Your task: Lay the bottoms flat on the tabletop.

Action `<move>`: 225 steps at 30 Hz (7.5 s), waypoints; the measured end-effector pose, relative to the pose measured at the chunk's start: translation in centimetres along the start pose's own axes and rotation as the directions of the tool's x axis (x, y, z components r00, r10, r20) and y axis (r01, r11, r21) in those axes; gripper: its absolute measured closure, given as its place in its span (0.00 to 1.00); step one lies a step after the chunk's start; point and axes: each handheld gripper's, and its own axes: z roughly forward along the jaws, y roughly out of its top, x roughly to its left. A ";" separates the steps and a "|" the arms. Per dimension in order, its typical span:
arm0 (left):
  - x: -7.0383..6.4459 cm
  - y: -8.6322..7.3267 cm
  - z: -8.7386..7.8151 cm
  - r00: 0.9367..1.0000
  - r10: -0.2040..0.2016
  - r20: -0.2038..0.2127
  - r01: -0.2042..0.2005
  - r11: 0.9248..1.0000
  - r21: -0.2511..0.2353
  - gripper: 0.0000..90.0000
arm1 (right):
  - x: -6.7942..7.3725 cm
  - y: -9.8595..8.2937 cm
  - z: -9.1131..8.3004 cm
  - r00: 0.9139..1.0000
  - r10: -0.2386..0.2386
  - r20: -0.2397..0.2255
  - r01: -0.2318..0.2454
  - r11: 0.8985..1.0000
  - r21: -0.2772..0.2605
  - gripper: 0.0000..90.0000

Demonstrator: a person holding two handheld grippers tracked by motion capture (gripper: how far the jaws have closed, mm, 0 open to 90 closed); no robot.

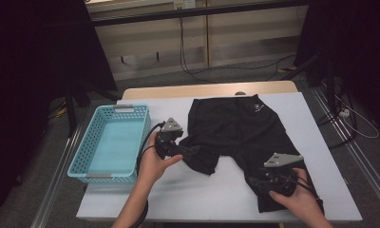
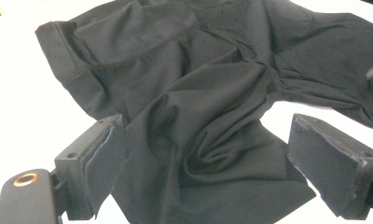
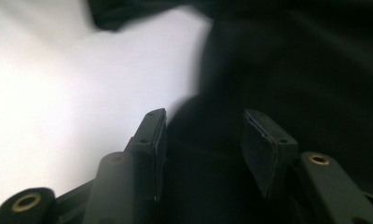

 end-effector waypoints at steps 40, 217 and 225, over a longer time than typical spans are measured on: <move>-0.1 0.2 0.0 1.000 0.002 0.011 -0.002 1.000 -0.003 0.13 | -8.7 -4.5 -5.8 0.924 0.153 0.351 -0.165 0.986 0.006 0.59; 0.8 -1.3 0.4 1.000 -0.019 -0.015 0.020 0.999 0.047 0.13 | -18.1 2.0 2.3 0.893 0.357 0.275 -0.336 0.934 -0.122 0.94; 0.6 -1.5 0.6 1.000 -0.025 -0.012 0.026 0.998 0.054 0.13 | -19.2 1.3 1.7 0.874 0.417 0.250 -0.393 0.908 -0.144 1.00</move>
